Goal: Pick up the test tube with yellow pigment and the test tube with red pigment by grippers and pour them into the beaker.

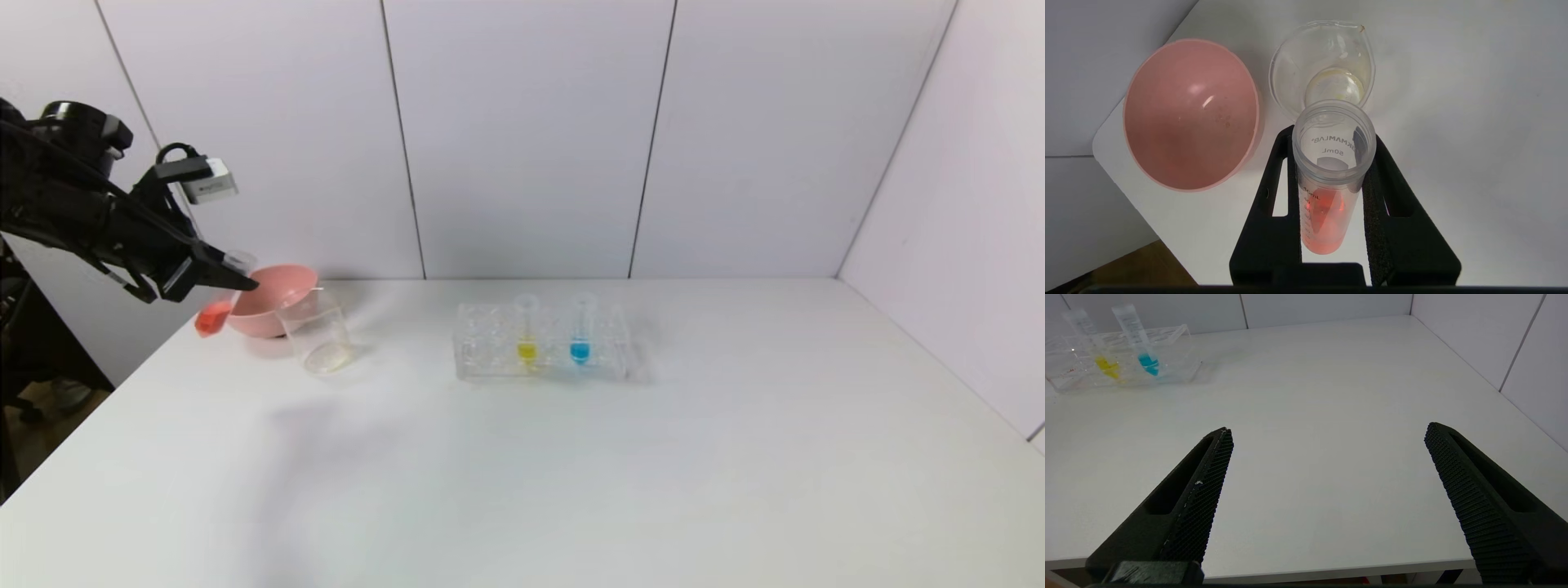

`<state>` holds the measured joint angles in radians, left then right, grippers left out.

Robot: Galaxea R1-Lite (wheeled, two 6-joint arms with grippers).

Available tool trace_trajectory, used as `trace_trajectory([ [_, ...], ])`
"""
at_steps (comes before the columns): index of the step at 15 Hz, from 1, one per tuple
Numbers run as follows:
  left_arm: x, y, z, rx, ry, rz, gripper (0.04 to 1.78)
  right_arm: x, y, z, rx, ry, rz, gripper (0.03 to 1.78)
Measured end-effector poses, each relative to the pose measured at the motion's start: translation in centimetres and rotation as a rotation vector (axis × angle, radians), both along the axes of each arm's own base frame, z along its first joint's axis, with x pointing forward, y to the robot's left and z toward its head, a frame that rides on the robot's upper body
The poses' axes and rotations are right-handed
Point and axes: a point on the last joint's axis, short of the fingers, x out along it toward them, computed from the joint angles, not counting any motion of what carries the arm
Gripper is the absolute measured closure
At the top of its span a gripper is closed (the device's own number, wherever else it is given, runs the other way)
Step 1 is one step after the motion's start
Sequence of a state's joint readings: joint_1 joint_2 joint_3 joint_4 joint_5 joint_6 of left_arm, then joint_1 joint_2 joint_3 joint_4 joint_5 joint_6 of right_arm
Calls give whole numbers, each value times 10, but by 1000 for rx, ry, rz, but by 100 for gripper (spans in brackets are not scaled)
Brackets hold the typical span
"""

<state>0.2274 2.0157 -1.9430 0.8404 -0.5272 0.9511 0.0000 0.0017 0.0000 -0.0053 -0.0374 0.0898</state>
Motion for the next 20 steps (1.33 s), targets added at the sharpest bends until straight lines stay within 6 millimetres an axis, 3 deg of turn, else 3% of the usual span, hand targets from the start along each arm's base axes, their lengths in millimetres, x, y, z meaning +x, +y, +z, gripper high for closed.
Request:
trace_trajectory([
  [8, 29, -37, -16, 228, 32, -16, 138, 0, 0, 0, 0, 0, 0, 10],
  [20, 27, -58, -11, 475, 41, 68, 138, 0, 0, 0, 0, 0, 0, 10],
])
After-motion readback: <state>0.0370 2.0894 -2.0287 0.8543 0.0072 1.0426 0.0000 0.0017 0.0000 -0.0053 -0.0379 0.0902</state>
